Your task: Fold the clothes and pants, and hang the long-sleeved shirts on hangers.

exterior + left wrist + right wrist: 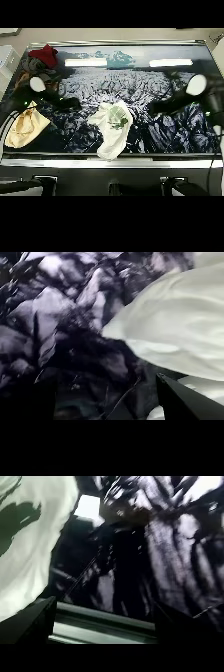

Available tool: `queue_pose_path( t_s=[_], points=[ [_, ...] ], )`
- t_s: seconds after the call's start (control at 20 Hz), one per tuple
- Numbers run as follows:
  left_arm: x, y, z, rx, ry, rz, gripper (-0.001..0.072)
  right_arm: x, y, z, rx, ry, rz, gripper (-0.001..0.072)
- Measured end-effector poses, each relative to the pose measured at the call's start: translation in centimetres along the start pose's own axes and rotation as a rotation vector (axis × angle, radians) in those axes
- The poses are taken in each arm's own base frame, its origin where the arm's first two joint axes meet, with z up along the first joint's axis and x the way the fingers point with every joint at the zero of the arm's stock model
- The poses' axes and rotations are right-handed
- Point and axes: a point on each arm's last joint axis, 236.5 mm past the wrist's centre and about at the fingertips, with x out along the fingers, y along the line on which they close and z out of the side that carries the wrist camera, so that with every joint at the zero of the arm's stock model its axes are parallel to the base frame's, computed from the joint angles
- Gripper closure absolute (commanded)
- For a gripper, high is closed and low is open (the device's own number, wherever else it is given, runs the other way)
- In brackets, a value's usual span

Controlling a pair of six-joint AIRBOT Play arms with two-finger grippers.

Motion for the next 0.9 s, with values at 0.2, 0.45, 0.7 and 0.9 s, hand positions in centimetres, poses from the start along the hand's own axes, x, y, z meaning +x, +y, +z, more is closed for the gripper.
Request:
queue_pose_path(
  t_s=[0.2,0.45,0.7,0.9],
  points=[
    [3.8,1.7,-2.7,-0.135,0.070,-0.148,-0.0005,5.1,0.8,-3.8,0.051,0.135,0.090,0.0021],
    [7.5,-0.2,-1.9,-0.254,0.019,-0.342,-0.0004,7.3,1.0,-4.8,0.101,0.154,0.122,0.0026],
    [9.5,-1.9,-0.9,-0.310,-0.002,-0.451,0.0005,7.7,1.1,-4.8,0.126,0.146,0.129,0.0033],
    [10.9,-2.8,-0.9,-0.281,-0.019,-0.441,0.0606,7.8,1.0,-4.3,0.138,0.128,0.129,0.0033]
  ],
)
